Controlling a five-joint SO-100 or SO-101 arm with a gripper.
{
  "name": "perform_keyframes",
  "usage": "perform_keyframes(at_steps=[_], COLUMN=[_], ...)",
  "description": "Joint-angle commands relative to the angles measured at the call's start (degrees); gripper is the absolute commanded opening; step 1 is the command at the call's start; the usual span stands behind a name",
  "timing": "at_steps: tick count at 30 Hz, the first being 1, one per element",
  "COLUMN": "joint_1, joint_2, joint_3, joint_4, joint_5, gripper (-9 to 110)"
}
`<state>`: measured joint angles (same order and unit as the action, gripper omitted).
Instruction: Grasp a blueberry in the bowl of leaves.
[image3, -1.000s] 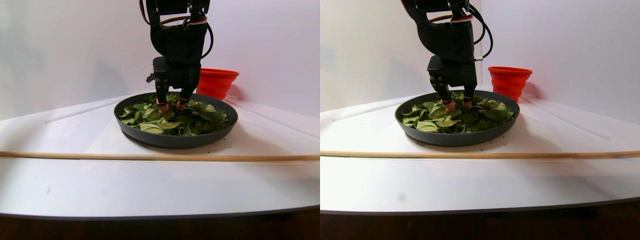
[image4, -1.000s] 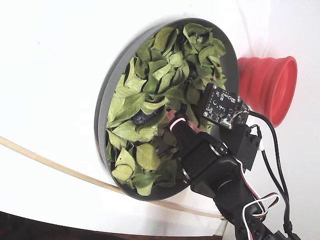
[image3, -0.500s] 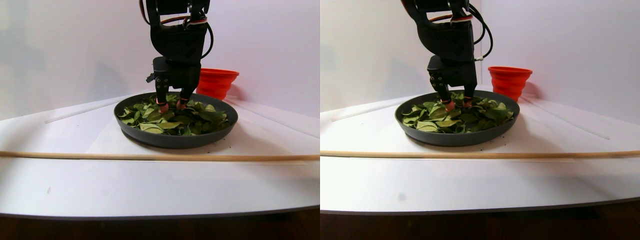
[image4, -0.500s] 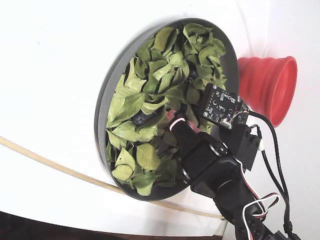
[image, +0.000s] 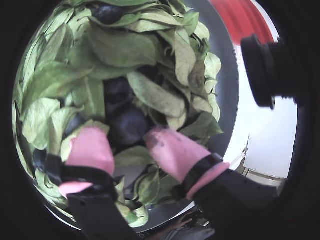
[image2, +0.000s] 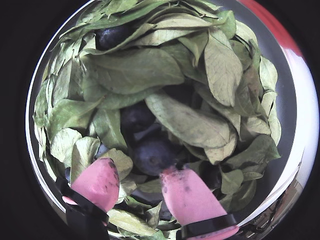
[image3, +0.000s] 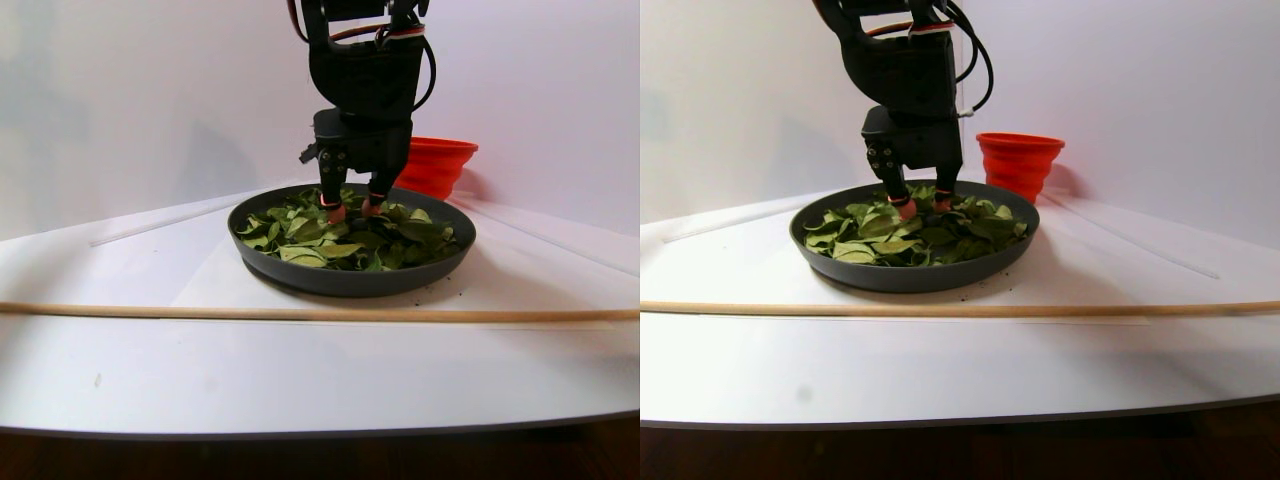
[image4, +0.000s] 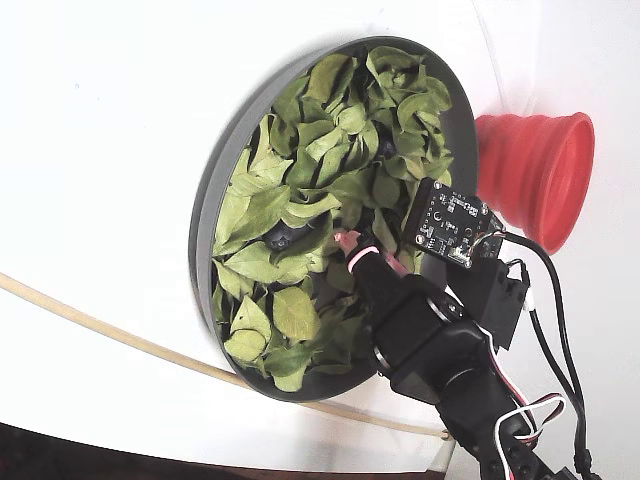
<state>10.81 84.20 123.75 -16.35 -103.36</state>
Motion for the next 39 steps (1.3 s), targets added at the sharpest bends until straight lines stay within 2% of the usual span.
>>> perform_keyframes(at_steps=[1,39], joint_1=[1.05,0.88], joint_2=[4.75,-3.87], joint_3=[-0.44,-3.87], joint_4=[-0.18,-5.19], joint_5=[-0.26,0.35], gripper=[16,17])
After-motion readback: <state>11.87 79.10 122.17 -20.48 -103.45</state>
